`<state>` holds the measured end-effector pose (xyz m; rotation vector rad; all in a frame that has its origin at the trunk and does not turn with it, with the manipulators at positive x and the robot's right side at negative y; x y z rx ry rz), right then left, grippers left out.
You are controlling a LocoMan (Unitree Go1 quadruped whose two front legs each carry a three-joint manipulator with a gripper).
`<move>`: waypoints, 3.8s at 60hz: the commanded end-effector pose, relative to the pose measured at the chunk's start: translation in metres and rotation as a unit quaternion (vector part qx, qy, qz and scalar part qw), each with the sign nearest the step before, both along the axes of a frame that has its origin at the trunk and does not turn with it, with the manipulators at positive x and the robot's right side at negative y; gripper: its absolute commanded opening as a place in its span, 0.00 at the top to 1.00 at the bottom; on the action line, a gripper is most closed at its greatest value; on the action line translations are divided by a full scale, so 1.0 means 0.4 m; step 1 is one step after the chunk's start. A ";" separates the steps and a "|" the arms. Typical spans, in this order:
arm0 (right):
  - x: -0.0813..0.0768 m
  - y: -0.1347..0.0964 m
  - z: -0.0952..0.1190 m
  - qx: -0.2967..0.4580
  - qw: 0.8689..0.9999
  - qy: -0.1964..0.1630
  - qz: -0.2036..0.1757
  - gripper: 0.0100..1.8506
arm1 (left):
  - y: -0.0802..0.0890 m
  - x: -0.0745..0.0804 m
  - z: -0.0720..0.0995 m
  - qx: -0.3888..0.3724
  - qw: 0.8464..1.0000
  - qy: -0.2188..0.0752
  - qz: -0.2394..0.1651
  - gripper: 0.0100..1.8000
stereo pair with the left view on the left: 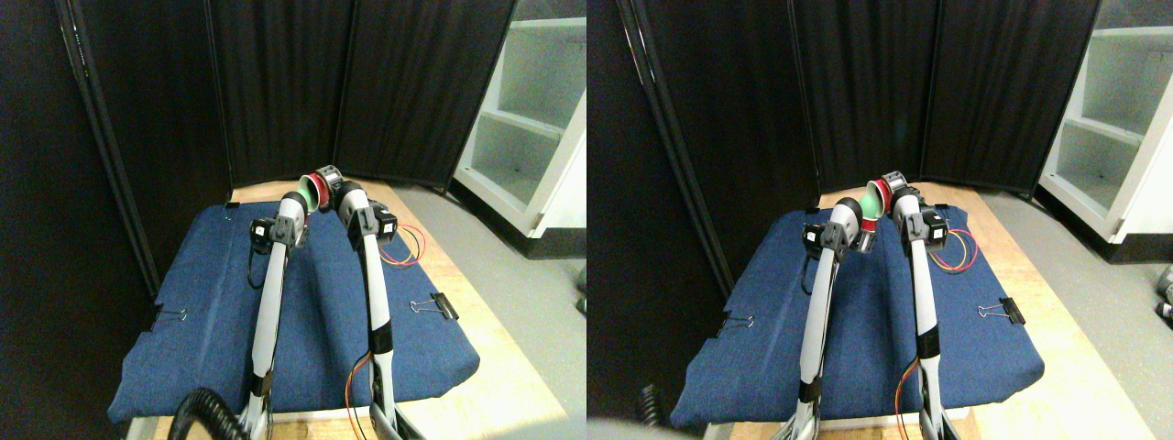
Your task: Pour (bimanual)
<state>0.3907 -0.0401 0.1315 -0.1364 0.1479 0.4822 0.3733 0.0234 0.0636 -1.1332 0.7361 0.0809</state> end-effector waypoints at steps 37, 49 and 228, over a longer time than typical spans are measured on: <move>0.011 -0.048 0.032 0.121 0.983 0.020 -0.138 0.96 | -0.007 -0.018 0.021 -0.012 1.000 -0.010 -0.003 1.00; 0.012 -0.071 0.028 0.228 0.949 0.070 -0.205 1.00 | -0.006 -0.020 0.026 -0.011 1.000 -0.013 -0.008 1.00; 0.066 -0.121 -0.291 0.634 0.693 0.136 -0.316 0.99 | 0.177 0.084 -0.172 -0.037 0.954 -0.167 0.246 1.00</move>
